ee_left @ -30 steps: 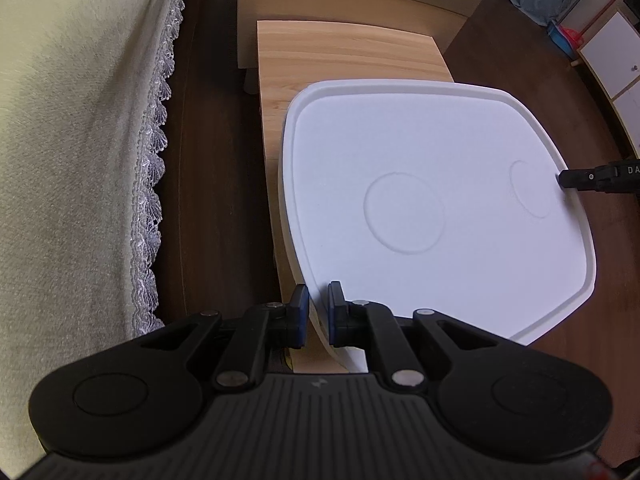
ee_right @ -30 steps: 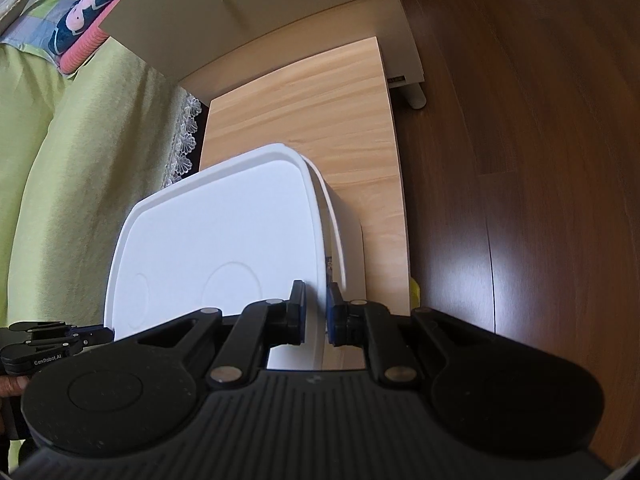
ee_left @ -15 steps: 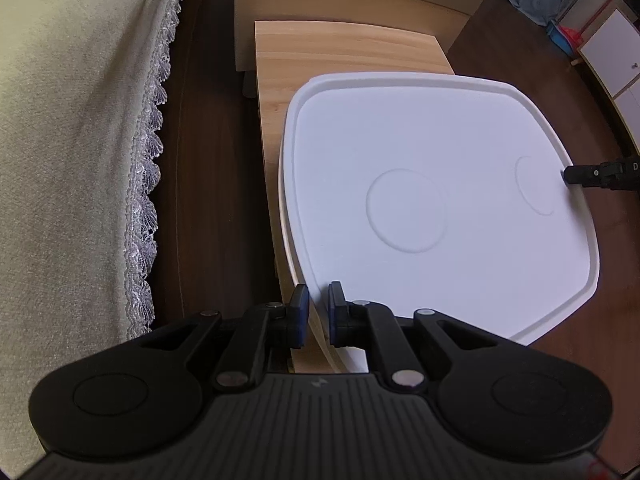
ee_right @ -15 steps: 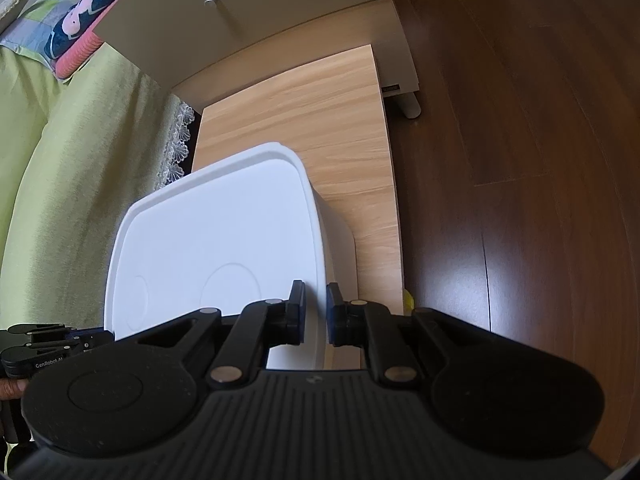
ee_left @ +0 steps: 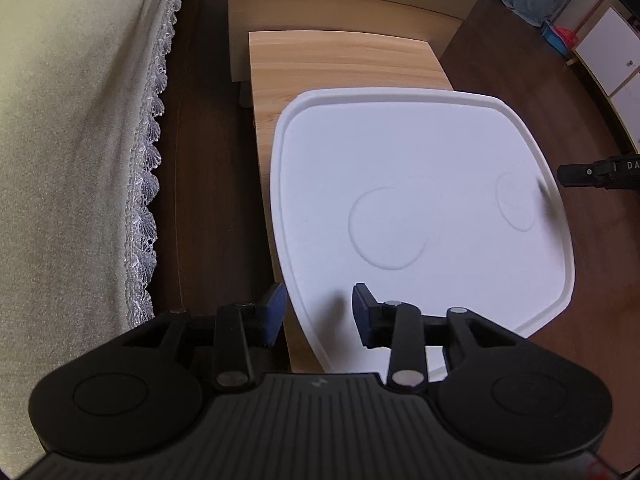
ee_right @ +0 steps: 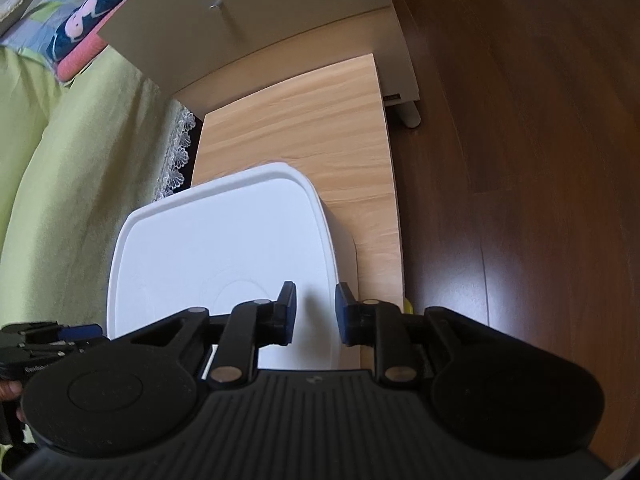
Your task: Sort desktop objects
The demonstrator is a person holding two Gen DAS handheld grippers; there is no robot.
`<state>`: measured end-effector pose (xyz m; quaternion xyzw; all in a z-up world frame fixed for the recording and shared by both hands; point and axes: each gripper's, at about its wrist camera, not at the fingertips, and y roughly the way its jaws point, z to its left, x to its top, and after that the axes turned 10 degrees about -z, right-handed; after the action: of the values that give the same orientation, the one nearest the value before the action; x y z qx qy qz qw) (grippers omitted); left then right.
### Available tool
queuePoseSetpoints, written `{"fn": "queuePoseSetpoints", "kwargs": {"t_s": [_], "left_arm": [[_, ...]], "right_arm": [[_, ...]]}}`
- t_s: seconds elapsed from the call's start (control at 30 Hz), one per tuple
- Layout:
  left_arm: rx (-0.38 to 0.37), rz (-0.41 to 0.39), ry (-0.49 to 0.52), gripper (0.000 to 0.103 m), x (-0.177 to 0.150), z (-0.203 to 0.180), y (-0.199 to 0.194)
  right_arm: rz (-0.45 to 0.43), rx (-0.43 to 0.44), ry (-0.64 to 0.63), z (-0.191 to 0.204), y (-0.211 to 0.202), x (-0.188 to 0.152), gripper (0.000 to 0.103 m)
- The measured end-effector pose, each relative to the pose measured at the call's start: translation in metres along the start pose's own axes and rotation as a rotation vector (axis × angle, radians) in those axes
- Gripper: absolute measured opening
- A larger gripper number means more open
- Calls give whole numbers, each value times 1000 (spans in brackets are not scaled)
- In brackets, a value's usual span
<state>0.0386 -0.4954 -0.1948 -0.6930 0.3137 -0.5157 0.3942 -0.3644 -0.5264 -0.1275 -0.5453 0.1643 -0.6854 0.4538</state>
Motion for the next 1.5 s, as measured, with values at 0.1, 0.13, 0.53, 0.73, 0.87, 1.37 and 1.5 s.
{"fn": "queuePoseSetpoints", "kwargs": {"t_s": [0.1, 0.13, 0.53, 0.73, 0.87, 1.37, 1.5], "left_arm": [[0, 1, 5, 43, 0, -1, -2], [1, 1, 6, 43, 0, -1, -3], [21, -2, 13, 54, -1, -4, -11], [33, -21, 22, 77, -1, -8, -18], [49, -42, 30, 98, -2, -12, -24], [115, -66, 28, 102, -21, -32, -49], [113, -61, 9, 102, -30, -42, -59]], "right_arm": [[2, -2, 4, 0, -1, -1, 20], [3, -3, 5, 0, -1, -2, 20], [10, -33, -4, 2, -6, -8, 56], [0, -54, -20, 7, -9, -9, 87], [-5, -71, -35, 10, -14, -9, 99], [21, -150, -66, 30, -36, -27, 102], [39, -177, -86, 43, -44, -39, 102]]}}
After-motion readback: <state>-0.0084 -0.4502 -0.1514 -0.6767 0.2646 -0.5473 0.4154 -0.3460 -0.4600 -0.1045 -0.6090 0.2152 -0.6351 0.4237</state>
